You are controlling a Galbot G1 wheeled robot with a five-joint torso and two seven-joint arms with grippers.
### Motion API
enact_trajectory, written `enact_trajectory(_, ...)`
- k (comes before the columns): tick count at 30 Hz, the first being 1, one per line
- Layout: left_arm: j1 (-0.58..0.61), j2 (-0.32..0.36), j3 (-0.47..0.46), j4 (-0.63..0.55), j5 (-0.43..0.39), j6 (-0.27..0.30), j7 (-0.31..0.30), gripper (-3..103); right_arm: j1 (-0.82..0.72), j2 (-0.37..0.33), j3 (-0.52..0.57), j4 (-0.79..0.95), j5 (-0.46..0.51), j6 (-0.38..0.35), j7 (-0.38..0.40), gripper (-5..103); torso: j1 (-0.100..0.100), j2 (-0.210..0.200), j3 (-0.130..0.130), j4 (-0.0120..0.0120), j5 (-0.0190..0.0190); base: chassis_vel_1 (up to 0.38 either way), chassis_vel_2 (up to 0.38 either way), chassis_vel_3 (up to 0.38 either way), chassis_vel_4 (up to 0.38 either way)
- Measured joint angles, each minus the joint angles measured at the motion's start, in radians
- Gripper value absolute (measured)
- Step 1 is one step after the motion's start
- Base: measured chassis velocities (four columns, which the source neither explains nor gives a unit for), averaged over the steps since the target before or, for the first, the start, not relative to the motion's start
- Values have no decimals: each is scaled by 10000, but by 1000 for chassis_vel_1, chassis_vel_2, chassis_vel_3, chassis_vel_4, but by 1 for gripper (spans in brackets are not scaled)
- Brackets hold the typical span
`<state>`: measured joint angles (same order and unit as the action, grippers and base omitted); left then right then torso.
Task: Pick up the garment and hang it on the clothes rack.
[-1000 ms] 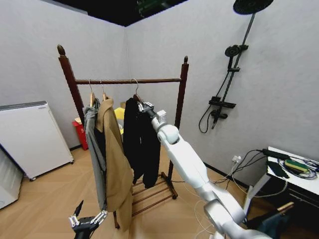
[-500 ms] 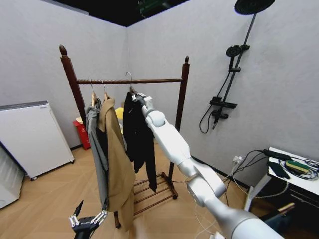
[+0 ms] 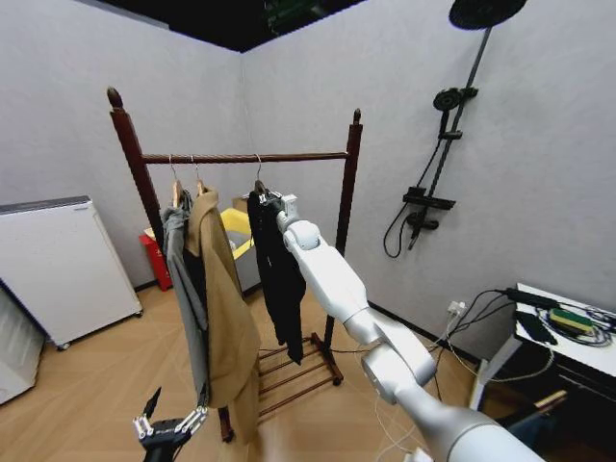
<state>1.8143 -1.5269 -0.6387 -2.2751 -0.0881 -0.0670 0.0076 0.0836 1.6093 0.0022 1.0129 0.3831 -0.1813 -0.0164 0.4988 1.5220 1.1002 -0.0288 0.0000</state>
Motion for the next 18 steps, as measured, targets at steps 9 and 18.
enact_trajectory(9,-1,0,-2,0,0,0,-1,100,-1584,-1533,-330,3549,1425,-707,599,46,2,-1,2,6,1,0,0,0,0)
enact_trajectory(18,-1,0,0,-1,0,0,4,100,-4864,-4343,1289,7809,2865,-1721,1562,78,2,-1,0,6,5,0,0,0,0)
